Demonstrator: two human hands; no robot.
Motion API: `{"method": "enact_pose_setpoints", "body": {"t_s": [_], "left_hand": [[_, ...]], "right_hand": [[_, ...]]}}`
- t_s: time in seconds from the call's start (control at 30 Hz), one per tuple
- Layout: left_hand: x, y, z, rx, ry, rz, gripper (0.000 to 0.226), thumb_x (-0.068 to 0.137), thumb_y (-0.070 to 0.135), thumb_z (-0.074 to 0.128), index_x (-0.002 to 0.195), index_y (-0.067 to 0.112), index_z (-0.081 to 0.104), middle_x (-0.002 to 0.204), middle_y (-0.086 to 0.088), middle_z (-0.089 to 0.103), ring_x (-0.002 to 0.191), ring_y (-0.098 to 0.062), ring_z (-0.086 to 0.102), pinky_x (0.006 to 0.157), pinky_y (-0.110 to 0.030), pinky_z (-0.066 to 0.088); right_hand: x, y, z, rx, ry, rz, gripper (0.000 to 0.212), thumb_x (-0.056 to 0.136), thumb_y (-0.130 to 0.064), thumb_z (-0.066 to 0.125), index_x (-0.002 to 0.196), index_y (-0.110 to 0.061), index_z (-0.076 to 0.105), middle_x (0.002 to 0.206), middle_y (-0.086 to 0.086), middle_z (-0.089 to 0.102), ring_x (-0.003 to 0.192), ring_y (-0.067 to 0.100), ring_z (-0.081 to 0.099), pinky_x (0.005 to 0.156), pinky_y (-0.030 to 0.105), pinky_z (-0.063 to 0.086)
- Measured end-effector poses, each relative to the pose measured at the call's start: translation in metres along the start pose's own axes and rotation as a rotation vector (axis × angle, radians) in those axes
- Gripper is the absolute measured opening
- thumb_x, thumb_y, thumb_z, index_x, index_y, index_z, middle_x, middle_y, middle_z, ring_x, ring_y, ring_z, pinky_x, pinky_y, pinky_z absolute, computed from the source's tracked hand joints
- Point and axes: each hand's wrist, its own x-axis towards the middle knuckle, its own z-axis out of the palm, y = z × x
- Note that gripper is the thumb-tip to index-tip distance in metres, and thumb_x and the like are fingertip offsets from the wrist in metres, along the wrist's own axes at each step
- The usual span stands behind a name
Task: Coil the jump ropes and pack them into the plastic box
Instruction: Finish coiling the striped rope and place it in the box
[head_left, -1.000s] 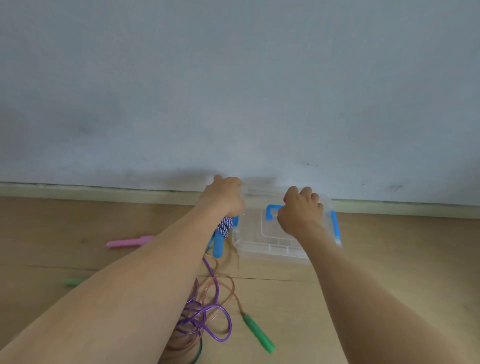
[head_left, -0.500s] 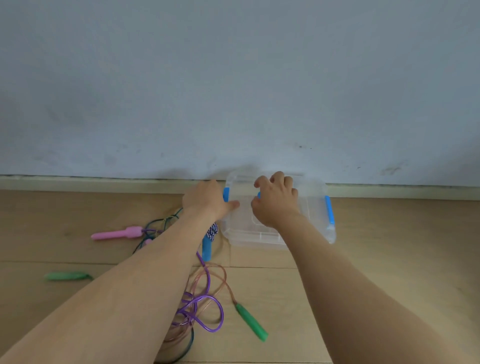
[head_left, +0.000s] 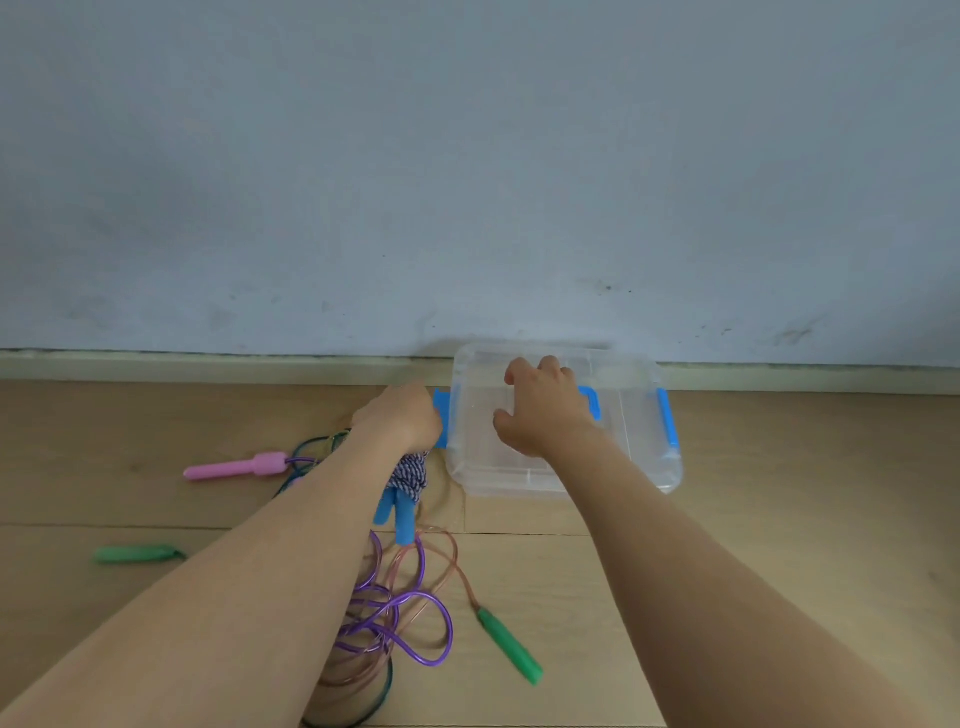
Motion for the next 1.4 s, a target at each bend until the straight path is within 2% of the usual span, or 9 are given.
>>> {"method": "enact_pose_setpoints", "body": {"t_s": [0.13, 0.3, 0.47, 0.67, 0.83, 0.93, 1.1, 1.27, 1.4], "left_hand": [[-0.015, 0.011, -0.004, 0.209, 0.173, -0.006, 0.023, 0.092, 0.036, 0.07, 0.105, 0.017, 0.069, 0.112, -0.007, 0.063, 0.099, -0.031, 0.067, 0.072, -0.034, 0.046], [-0.023, 0.037, -0.01, 0.254, 0.302, 0.049, 0.026, 0.101, 0.034, 0.057, 0.118, 0.017, 0.067, 0.125, -0.01, 0.051, 0.101, -0.032, 0.067, 0.07, -0.035, 0.043], [-0.032, 0.056, 0.0, 0.37, 0.272, 0.072, 0.055, 0.1, 0.064, 0.052, 0.121, 0.015, 0.066, 0.129, -0.013, 0.053, 0.107, -0.031, 0.063, 0.068, -0.034, 0.042], [-0.029, 0.051, 0.002, 0.309, 0.22, 0.062, 0.053, 0.101, 0.062, 0.051, 0.123, 0.016, 0.065, 0.131, -0.011, 0.059, 0.116, -0.031, 0.062, 0.077, -0.035, 0.043], [-0.028, 0.035, 0.003, 0.27, 0.108, 0.032, 0.055, 0.106, 0.061, 0.039, 0.119, 0.013, 0.063, 0.11, -0.008, 0.061, 0.103, -0.028, 0.063, 0.079, -0.036, 0.047], [-0.03, 0.037, 0.003, 0.25, 0.117, 0.023, 0.05, 0.108, 0.057, 0.038, 0.12, 0.014, 0.062, 0.104, -0.006, 0.058, 0.101, -0.029, 0.063, 0.077, -0.035, 0.044], [-0.037, 0.039, 0.0, 0.256, 0.17, 0.028, 0.044, 0.109, 0.05, 0.038, 0.122, 0.016, 0.063, 0.122, -0.009, 0.064, 0.11, -0.031, 0.064, 0.078, -0.035, 0.043], [-0.045, 0.036, -0.008, 0.237, 0.292, 0.016, 0.039, 0.108, 0.042, 0.041, 0.12, 0.016, 0.068, 0.125, -0.011, 0.062, 0.11, -0.033, 0.065, 0.078, -0.036, 0.045], [-0.054, 0.035, -0.022, 0.082, 0.449, 0.068, 0.045, 0.104, 0.048, 0.036, 0.099, 0.016, 0.068, 0.111, -0.011, 0.055, 0.09, -0.037, 0.063, 0.072, -0.036, 0.043]], "right_hand": [[-0.002, 0.009, -0.003, 0.186, 0.025, -0.034, 0.047, 0.102, -0.033, 0.06, 0.145, -0.018, 0.052, 0.141, 0.012, 0.048, 0.129, 0.031, 0.049, 0.101, 0.038, 0.045], [-0.015, 0.064, -0.01, 0.286, 0.508, 0.326, 0.038, 0.098, -0.008, 0.052, 0.133, -0.018, 0.06, 0.131, 0.014, 0.057, 0.12, 0.036, 0.05, 0.099, 0.046, 0.044], [-0.033, 0.102, 0.005, 0.445, 0.324, 0.576, 0.068, 0.094, 0.003, 0.053, 0.157, -0.009, 0.033, 0.149, 0.017, 0.045, 0.13, 0.038, 0.05, 0.103, 0.045, 0.045], [-0.036, 0.116, 0.003, 0.7, 0.449, 0.728, 0.034, 0.102, -0.001, 0.044, 0.128, -0.004, 0.066, 0.116, 0.017, 0.068, 0.111, 0.039, 0.064, 0.08, 0.039, 0.051], [-0.047, 0.134, 0.01, 0.852, 0.417, 0.936, 0.048, 0.095, 0.007, 0.054, 0.141, -0.005, 0.061, 0.124, 0.016, 0.068, 0.114, 0.037, 0.065, 0.086, 0.038, 0.051], [-0.055, 0.131, 0.013, 0.712, 0.474, 0.876, 0.051, 0.092, 0.006, 0.055, 0.141, -0.008, 0.055, 0.142, 0.019, 0.054, 0.126, 0.039, 0.056, 0.099, 0.043, 0.05], [-0.05, 0.11, 0.0, 0.618, 0.332, 0.894, 0.041, 0.102, -0.029, 0.041, 0.117, 0.0, 0.066, 0.123, 0.02, 0.065, 0.118, 0.04, 0.059, 0.105, 0.046, 0.047], [-0.044, 0.094, -0.019, 0.741, 0.352, 0.809, 0.03, 0.093, -0.036, 0.046, 0.088, -0.007, 0.055, 0.095, 0.012, 0.066, 0.099, 0.036, 0.065, 0.095, 0.051, 0.057], [-0.05, 0.075, -0.046, 0.85, 0.563, 0.732, 0.044, 0.088, -0.044, 0.05, 0.119, -0.012, 0.054, 0.108, 0.005, 0.059, 0.1, 0.032, 0.061, 0.091, 0.048, 0.055]]}}
